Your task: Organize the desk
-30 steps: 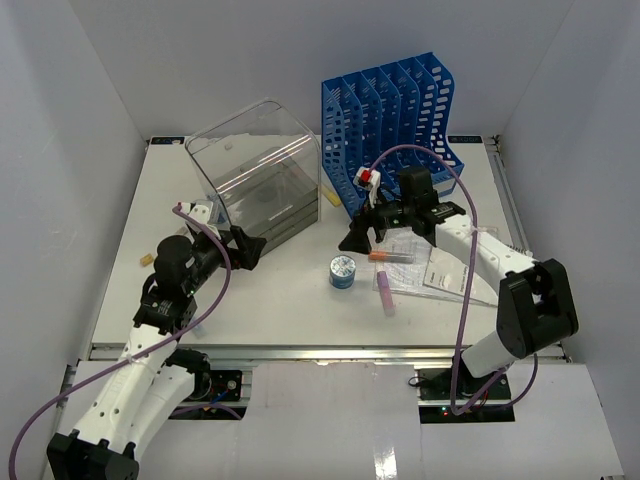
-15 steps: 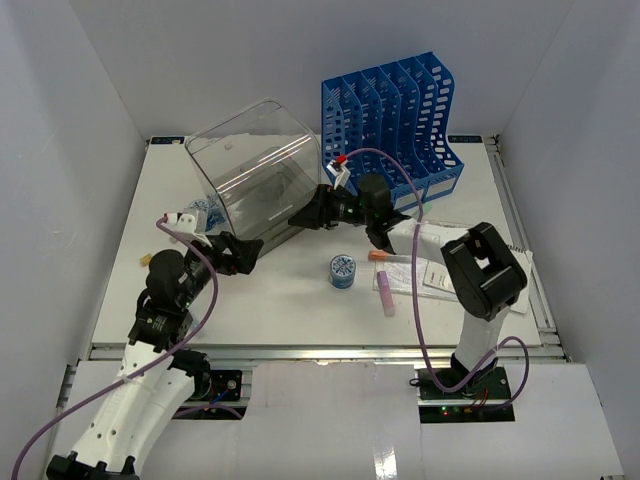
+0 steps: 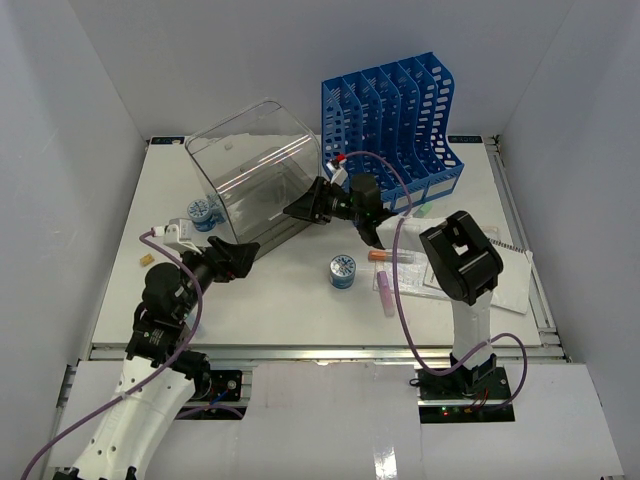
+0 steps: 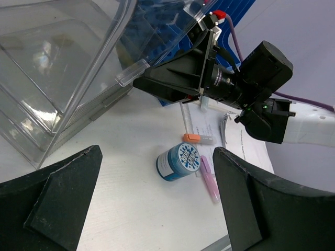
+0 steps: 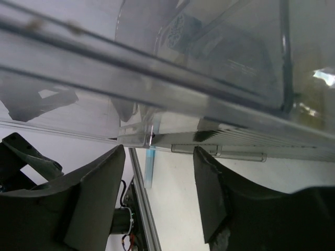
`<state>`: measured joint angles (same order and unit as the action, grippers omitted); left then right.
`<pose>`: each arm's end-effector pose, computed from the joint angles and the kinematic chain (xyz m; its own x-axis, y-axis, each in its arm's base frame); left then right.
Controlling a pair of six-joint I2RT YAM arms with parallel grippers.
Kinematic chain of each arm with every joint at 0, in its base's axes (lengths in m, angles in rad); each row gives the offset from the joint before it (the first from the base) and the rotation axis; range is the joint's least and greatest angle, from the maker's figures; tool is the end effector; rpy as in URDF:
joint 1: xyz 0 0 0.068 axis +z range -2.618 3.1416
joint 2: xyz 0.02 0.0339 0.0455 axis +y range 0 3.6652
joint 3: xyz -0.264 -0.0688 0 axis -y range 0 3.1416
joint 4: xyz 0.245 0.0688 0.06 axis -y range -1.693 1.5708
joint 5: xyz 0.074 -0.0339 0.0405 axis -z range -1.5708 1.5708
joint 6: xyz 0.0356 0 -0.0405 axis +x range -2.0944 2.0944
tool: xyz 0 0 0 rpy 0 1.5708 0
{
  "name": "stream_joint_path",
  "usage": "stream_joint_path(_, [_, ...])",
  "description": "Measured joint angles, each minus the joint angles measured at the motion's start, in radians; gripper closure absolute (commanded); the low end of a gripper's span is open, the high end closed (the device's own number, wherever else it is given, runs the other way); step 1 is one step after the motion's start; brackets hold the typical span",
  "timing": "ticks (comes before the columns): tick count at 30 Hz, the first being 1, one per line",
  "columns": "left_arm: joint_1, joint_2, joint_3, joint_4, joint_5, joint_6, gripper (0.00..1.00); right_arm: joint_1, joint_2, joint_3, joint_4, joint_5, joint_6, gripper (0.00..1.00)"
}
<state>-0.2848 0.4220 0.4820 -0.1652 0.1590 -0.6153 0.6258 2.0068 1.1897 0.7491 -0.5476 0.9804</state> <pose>0.1219 -0.0416 0.2848 -0.3296 -0.4973 -0.8025 0.2918 0.7547 -0.5876 0.3515 0.2769 0.2081 -0.7958 0.2999 -0.5260 -0.4670 0.2489 0.8485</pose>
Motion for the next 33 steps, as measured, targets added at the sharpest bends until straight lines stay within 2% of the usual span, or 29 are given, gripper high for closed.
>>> stream_joint_path(9, [0.0, 0.009, 0.0, -0.015, -0.003, -0.06, 0.02, -0.003, 0.03, 0.041, 0.084, 0.003, 0.097, 0.7])
stream_joint_path(12, [0.0, 0.005, 0.0, -0.017, -0.003, -0.074, 0.02, -0.005, 0.051, 0.046, 0.098, 0.007, 0.128, 0.86])
stream_joint_path(14, [0.0, 0.0, -0.001, -0.018, -0.003, -0.082, 0.02, -0.01, 0.056, 0.046, 0.107, 0.007, 0.149, 0.92])
stream_joint_path(25, [0.0, 0.002, -0.042, 0.019, -0.031, -0.115, 0.02, -0.065, 0.006, -0.057, 0.235, -0.007, 0.29, 0.92])
stream_joint_path(33, [0.0, 0.126, -0.045, 0.116, -0.007, -0.107, 0.02, -0.135, -0.143, -0.127, 0.267, -0.02, 0.335, 0.92])
